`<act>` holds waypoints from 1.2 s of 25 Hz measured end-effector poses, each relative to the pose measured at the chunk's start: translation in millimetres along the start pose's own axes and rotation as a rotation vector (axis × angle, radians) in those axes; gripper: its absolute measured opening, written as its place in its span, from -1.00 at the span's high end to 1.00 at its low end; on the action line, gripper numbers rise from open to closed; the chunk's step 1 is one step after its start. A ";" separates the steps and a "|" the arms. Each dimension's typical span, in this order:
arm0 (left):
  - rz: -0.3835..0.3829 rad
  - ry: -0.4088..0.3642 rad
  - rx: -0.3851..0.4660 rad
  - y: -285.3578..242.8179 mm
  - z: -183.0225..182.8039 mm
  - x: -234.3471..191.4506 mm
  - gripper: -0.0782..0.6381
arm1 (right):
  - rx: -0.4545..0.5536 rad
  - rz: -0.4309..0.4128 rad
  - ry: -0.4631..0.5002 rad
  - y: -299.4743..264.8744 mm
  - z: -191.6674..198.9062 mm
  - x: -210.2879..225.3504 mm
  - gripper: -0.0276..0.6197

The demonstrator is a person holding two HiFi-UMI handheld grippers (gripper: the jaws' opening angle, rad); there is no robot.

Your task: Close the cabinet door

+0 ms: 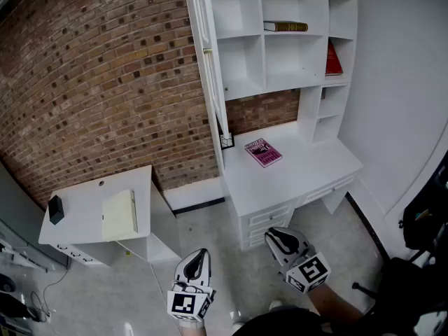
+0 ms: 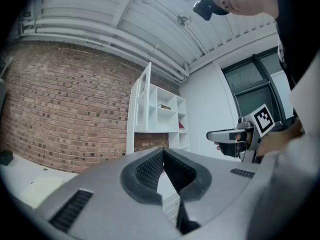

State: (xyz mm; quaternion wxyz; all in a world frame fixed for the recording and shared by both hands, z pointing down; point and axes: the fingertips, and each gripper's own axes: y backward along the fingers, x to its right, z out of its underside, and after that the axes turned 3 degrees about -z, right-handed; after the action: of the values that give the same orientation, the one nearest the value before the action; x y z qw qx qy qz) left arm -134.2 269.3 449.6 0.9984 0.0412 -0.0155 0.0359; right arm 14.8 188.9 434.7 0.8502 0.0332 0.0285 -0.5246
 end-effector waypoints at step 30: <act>-0.037 -0.095 0.042 -185.9 -44.5 25.2 0.76 | 0.123 -0.088 -0.039 -58.6 -43.5 171.0 0.73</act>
State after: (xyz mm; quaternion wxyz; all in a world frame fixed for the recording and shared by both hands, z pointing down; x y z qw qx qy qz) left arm -94.2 90.0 391.1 0.9959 0.0643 -0.0616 0.0158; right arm 38.5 14.3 375.6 0.8231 0.0738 -0.0190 -0.5628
